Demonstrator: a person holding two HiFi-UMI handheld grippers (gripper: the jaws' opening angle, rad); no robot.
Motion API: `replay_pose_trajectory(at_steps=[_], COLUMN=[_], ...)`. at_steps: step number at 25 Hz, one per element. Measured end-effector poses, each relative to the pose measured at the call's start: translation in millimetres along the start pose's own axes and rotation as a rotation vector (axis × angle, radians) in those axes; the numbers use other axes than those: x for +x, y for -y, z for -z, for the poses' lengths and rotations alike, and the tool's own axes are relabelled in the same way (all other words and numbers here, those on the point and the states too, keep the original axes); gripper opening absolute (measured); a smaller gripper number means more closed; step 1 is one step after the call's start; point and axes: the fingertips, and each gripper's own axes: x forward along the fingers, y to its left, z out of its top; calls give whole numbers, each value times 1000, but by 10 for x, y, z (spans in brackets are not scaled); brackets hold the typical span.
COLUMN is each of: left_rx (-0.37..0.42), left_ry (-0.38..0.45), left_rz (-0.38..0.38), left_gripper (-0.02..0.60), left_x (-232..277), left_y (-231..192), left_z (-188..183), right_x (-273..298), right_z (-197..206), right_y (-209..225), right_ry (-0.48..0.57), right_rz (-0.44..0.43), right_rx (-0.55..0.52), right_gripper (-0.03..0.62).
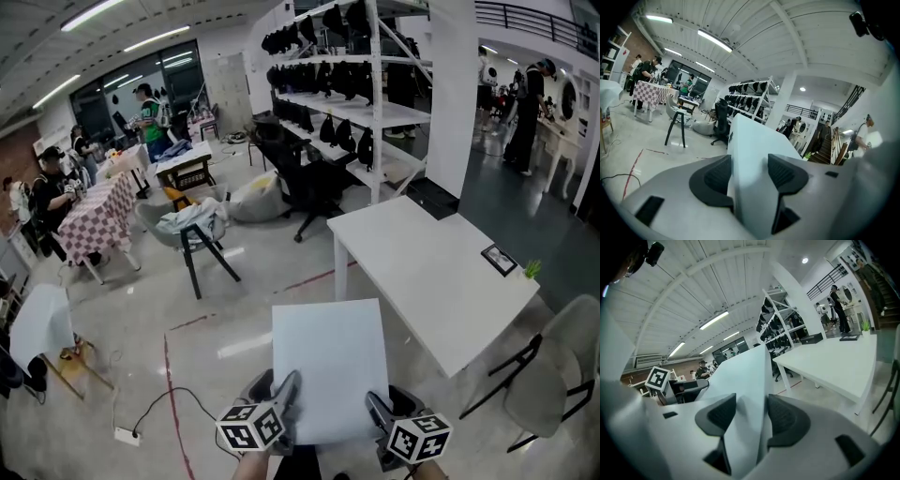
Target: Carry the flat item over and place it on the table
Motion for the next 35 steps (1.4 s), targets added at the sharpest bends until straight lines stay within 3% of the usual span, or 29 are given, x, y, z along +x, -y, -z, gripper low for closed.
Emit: replay_pose_trajectory(at_steps=[13, 21, 35], left_rx=[36, 61, 72], left_ry=[-54, -88, -158], left_rz=[103, 174, 282], left_gripper=[244, 242, 242], left_x=[1464, 2169, 3270], left_y=[-917, -1283, -1180], left_z=[-901, -1340, -1549], right_x=[1592, 2279, 2738], right_z=[-651, -986, -1408], right_y=[104, 145, 725], right_ry=[29, 47, 73], right_rz=[115, 189, 320], right_rx=[52, 83, 120], right_gripper=[202, 203, 212])
